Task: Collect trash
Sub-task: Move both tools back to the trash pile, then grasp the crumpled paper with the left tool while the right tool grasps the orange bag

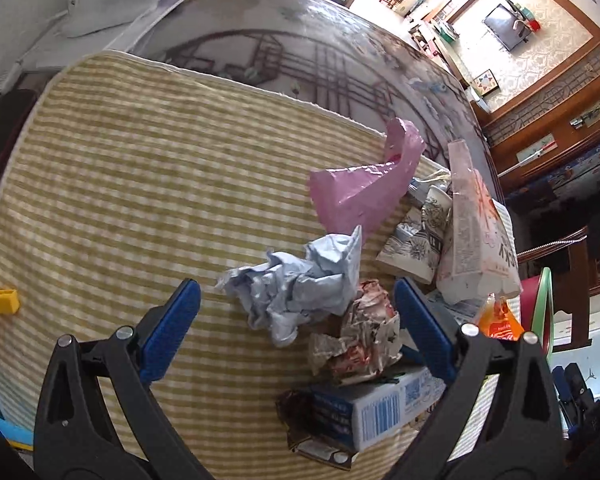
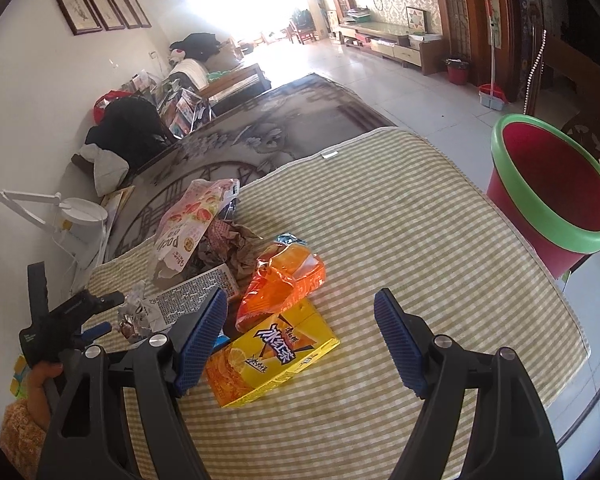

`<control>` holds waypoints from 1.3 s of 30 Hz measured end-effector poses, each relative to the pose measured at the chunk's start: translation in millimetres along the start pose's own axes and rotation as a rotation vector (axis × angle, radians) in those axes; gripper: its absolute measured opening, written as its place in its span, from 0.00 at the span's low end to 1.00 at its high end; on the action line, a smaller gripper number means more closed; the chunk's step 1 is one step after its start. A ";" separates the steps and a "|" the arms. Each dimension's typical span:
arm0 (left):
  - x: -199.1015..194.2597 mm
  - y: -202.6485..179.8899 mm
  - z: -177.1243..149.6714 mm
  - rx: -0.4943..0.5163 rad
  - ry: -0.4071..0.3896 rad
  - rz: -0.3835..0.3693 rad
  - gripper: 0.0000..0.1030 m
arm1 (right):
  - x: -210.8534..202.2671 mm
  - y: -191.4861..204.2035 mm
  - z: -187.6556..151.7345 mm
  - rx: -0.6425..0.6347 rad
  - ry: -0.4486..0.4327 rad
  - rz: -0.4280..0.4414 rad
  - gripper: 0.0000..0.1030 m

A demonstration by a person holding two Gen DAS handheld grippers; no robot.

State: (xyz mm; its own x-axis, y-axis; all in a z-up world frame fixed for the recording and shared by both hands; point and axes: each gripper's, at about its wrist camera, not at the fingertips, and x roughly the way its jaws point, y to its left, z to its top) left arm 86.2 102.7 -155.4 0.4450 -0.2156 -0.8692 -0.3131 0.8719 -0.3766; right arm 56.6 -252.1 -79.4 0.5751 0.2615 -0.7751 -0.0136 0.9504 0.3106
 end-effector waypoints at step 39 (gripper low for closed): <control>-76.6 -35.5 -37.4 0.191 -0.254 0.066 0.45 | 35.0 5.1 20.2 0.095 0.035 0.126 0.09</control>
State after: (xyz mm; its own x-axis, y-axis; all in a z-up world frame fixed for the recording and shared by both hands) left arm 31.9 71.8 -87.4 0.6320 -0.0598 -0.7727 -0.1960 0.9522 -0.2341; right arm 93.2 -241.6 -93.9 0.5445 0.3854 -0.7450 -0.0058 0.8899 0.4562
